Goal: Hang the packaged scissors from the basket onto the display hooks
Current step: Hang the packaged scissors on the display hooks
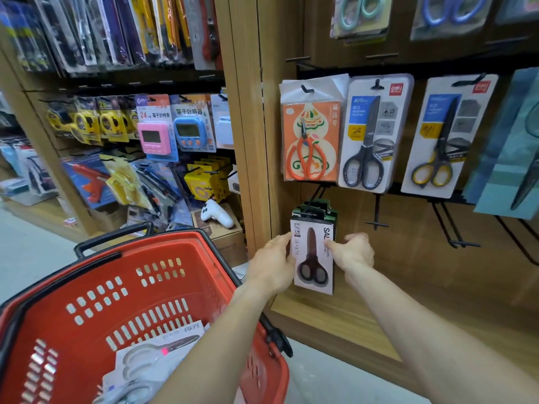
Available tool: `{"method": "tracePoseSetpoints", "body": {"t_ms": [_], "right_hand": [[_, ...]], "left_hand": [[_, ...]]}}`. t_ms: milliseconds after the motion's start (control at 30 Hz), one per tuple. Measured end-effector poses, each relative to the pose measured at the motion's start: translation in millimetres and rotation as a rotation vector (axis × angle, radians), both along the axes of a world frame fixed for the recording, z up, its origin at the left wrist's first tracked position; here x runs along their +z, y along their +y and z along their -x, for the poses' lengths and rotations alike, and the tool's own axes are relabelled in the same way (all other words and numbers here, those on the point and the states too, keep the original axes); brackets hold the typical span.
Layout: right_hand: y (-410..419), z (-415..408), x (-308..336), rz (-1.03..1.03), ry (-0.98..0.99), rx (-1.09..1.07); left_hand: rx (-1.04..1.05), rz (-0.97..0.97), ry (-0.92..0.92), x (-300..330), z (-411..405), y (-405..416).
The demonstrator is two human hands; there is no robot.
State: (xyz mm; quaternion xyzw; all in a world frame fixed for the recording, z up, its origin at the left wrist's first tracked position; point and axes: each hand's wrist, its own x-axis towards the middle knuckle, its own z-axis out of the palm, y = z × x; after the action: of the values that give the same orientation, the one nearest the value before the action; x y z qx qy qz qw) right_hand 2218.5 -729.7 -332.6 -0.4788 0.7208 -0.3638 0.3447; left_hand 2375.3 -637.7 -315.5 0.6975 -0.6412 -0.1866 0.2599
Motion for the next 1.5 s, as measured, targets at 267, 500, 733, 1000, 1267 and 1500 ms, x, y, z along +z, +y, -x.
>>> {"method": "tracePoseSetpoints", "body": {"t_ms": [267, 500, 733, 1000, 1267, 1500], "right_hand": [[76, -50, 51, 0.161, 0.028, 0.643], [139, -102, 56, 0.256, 0.411, 1.095], [166, -127, 21, 0.539, 0.811, 1.278], [182, -147, -29, 0.297, 0.939, 1.481], [178, -149, -33, 0.173, 0.936, 1.557], [187, -145, -38, 0.095, 0.881, 1.788]], "left_hand": [[0.069, -0.044, -0.347, 19, -71, 49], [0.086, -0.271, -0.571, 15, -165, 162], [0.158, -0.404, -0.47, -28, -206, 227], [0.098, -0.511, -0.41, -39, -204, 232], [0.04, -0.75, -0.414, -39, -198, 234], [-0.052, -0.89, -0.396, -42, -184, 234]]}}
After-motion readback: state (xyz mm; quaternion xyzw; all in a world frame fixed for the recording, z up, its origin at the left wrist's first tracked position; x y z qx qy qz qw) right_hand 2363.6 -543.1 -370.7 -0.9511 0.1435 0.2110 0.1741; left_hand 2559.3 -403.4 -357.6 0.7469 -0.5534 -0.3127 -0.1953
